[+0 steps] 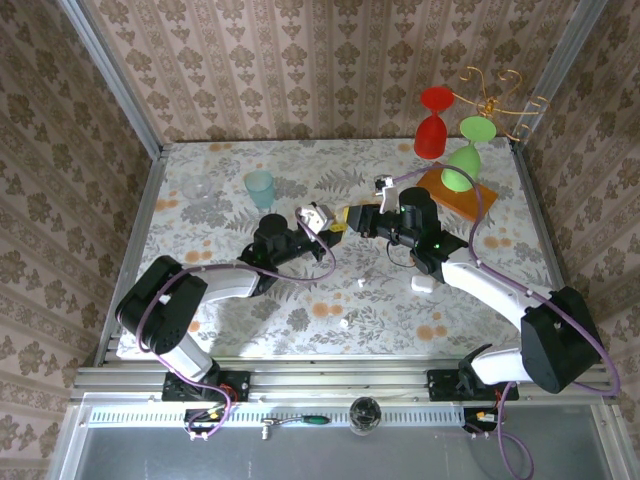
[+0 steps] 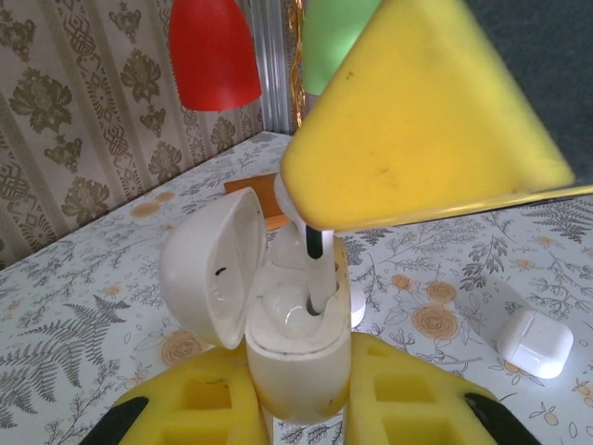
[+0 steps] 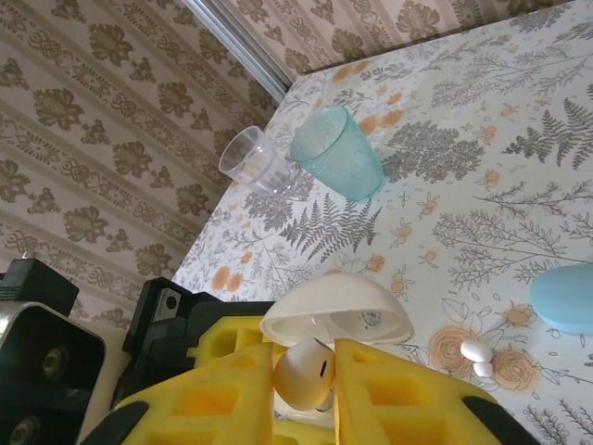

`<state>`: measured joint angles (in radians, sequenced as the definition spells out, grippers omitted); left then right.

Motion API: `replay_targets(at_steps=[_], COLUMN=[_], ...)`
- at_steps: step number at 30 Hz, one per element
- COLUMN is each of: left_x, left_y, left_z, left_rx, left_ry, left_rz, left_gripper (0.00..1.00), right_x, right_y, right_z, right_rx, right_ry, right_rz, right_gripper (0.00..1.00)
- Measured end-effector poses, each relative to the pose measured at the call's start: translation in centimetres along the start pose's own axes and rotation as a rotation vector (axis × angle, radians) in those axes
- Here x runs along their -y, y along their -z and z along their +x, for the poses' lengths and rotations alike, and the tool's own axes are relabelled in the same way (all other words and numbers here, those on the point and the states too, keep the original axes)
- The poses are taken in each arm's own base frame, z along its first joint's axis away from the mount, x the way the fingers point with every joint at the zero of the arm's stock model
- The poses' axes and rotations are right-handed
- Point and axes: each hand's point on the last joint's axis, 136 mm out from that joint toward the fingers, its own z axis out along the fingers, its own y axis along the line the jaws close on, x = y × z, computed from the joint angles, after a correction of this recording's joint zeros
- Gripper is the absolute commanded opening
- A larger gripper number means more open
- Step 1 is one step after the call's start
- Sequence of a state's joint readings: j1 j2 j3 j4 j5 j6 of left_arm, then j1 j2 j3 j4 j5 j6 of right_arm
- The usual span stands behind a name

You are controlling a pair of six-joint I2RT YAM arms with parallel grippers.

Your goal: Insert wireless bluetooth earbuds into charging case

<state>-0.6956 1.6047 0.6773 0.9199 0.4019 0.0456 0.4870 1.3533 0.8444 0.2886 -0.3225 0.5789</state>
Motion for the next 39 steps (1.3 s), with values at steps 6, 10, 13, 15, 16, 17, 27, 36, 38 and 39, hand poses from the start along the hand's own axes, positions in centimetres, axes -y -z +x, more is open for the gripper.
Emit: replay_targets(at_steps=[6,10,13,15,16,17,27,36,38,39], left_x=[-0.3,-0.3,-0.3,-0.3,-0.3,-0.3,-0.1,-0.1,-0.1,-0.1], left_y=[0.1,0.1,0.1,0.1,0.1,0.1,0.1,0.1,0.1,0.0], left_z=[0.0,0.0,-0.1,-0.1,-0.1,-0.1,-0.5,-0.4,-0.3,-0.3], left_rx=[-0.007,-0.007,-0.005,-0.005,-0.005,-0.005,0.01,0.009,0.007,0.006], left_ry=[0.002,0.002,0.001,0.001,0.001,0.001,-0.004,-0.003,-0.002,-0.002], left_rz=[-0.018,-0.021,-0.021,-0.021,-0.021,-0.021,-0.007,-0.005,-0.003,-0.002], left_gripper=[0.0,0.0,0.0,0.0,0.0,0.0,0.0,0.0,0.0,0.0], right_x=[0.3,0.3,0.3,0.2,0.1,0.0,-0.6,-1.1,-1.1,-1.2], right_y=[-0.1,0.0,0.3,0.5,0.6,0.7,0.5,0.3,0.3,0.3], right_z=[0.1,0.0,-0.1,-0.2,-0.3,-0.3,0.7,1.4,1.6,1.6], right_rx=[-0.001,0.002,0.004,0.006,0.009,0.01,-0.041,-0.077,-0.085,-0.087], right_ry=[-0.006,-0.007,-0.008,-0.008,-0.007,-0.006,-0.023,-0.033,-0.035,-0.035], right_rz=[0.011,0.016,0.024,0.025,0.023,0.022,-0.023,-0.06,-0.067,-0.069], right_gripper=[0.38,0.45,0.47,0.46,0.45,0.44,0.28,0.34,0.34,0.34])
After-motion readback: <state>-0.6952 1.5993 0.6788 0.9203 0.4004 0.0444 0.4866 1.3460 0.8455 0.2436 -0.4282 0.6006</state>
